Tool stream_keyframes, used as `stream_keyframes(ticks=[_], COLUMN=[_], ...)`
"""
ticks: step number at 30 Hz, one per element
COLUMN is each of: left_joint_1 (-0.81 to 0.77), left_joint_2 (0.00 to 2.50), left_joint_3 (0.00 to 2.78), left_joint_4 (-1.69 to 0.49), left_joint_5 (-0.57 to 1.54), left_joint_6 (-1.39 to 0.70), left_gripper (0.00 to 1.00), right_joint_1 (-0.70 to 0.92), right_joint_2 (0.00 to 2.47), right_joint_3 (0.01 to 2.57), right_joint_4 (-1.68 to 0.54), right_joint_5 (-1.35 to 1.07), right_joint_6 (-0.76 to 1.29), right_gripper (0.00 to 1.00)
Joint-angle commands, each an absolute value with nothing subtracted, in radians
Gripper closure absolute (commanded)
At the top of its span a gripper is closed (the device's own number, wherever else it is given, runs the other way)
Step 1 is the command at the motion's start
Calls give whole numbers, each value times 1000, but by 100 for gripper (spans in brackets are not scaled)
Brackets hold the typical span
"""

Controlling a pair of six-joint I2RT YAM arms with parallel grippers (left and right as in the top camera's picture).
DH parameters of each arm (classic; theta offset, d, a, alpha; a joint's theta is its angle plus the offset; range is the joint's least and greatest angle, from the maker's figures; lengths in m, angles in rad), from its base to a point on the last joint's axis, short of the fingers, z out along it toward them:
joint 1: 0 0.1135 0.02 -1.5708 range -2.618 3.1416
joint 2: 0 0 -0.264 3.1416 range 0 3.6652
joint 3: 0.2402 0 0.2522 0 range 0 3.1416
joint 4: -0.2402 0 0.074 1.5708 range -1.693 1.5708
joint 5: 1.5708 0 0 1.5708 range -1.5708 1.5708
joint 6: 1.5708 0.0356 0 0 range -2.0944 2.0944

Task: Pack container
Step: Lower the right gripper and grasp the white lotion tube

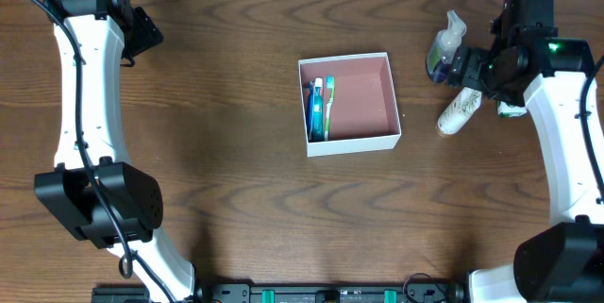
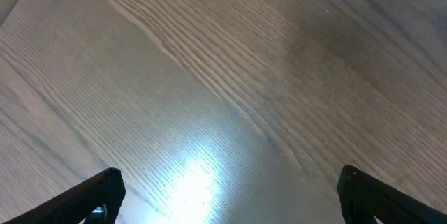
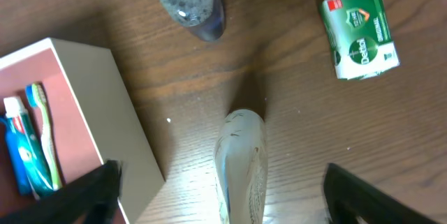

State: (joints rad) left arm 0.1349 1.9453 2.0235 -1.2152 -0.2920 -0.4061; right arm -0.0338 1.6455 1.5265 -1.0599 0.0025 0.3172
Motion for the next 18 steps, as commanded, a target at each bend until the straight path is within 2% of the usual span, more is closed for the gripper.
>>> stream_keyframes(ticks=[1, 6, 7, 18], left_joint_1=[136, 136, 136, 136], left_joint_2=[1953, 1953, 1953, 1953], left_joint_3=[2017, 2017, 2017, 2017], left_joint_4=[-1218, -1218, -1218, -1218], left_joint_5=[-304, -304, -304, -304], left_joint_6=[-397, -397, -397, -397], left_gripper=[2, 2, 2, 2], right_joint_1=[-19, -19, -19, -19], right_joint_2=[1650, 1652, 1653, 1655], right_joint_3=[1542, 1542, 1542, 1542], right_joint_4=[-1063, -1060, -1063, -1116], right_joint_5=[19, 18, 18, 18], right_joint_6=[363, 363, 365, 423], right_gripper=[20, 51, 54, 52])
